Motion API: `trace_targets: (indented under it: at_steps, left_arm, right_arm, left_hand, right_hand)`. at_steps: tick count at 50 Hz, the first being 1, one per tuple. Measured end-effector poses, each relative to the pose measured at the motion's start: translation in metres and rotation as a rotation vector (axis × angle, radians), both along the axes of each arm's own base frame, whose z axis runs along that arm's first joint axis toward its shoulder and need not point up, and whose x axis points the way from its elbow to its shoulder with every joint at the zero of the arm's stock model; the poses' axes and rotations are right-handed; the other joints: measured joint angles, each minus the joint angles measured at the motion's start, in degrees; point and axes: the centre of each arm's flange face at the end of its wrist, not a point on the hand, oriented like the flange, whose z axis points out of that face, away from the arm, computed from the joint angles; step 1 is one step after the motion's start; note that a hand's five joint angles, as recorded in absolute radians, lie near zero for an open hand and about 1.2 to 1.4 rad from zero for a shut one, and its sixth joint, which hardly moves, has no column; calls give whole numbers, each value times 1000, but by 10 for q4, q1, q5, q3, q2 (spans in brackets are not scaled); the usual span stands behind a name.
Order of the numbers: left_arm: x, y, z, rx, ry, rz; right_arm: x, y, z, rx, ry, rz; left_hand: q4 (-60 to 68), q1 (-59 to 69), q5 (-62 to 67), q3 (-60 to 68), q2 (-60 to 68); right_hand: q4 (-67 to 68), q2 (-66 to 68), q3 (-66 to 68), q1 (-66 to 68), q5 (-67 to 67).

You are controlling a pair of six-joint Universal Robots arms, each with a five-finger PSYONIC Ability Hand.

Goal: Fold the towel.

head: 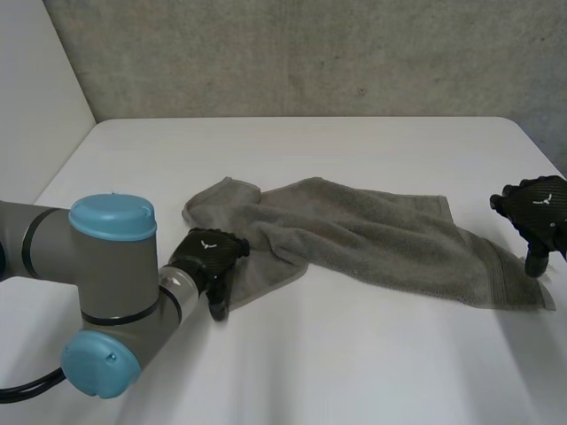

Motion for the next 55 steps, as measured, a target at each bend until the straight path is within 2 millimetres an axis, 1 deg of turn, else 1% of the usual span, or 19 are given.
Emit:
trace_targets:
  at_steps: [7,18,24,28,33,39,47,49,50,52,54,55]
  left_arm:
    - [-3,-3,-2,-24,-1,-9]
    - [-6,-3,-14,-45,-82,-57]
    - [-8,-7,-19,-46,-89,-60]
    - [-11,-12,-19,-55,-83,-59]
    - [-15,-18,-15,-74,-70,-56]
    - [-18,-24,-12,-91,-60,-54]
    - [-21,-29,-16,-93,-59,-56]
    - [-22,-30,-18,-93,-60,-57]
    - [-22,-31,-18,-93,-60,-57]
    - [-23,-32,-18,-95,-59,-56]
    - [-23,-34,-15,-102,-54,-52]
    - [-22,-35,-14,-108,-49,-48]
  right_arm:
    - [0,1,-3,9,-3,2]
    - [2,2,-8,21,-2,5]
    - [2,1,-10,29,-1,2]
    - [2,1,-11,31,-1,0]
    - [2,1,-12,33,1,-1]
    - [1,1,-15,42,1,-3]
    - [1,1,-19,53,7,-2]
    - [1,1,-19,54,12,-2]
    - [1,1,-20,54,13,-2]
    - [1,1,-20,54,15,-1]
    - [1,1,-20,53,17,0]
    - [1,1,-20,53,18,1]
  left_hand:
    - [0,0,0,0,0]
    - [0,1,0,1,0]
    - [31,30,31,29,31]
    - [105,104,87,104,101]
    - [224,222,209,221,221]
    - [258,258,248,257,259]
    - [296,295,289,297,298]
    - [391,393,380,395,394]
    - [411,408,401,410,409]
    - [486,484,471,485,482]
    - [583,581,576,587,585]
    - [618,594,608,625,615]
  right_hand:
    - [0,0,0,0,0]
    - [0,0,0,0,0]
    - [0,0,0,0,0]
    - [0,0,0,0,0]
    - [0,0,0,0,0]
    - [0,0,0,0,0]
    - [0,0,0,0,0]
    - [0,0,0,0,0]
    - [0,0,0,0,0]
    - [0,0,0,0,0]
    - [0,0,-5,-3,-3]
    - [-1,-2,-9,-5,-5]
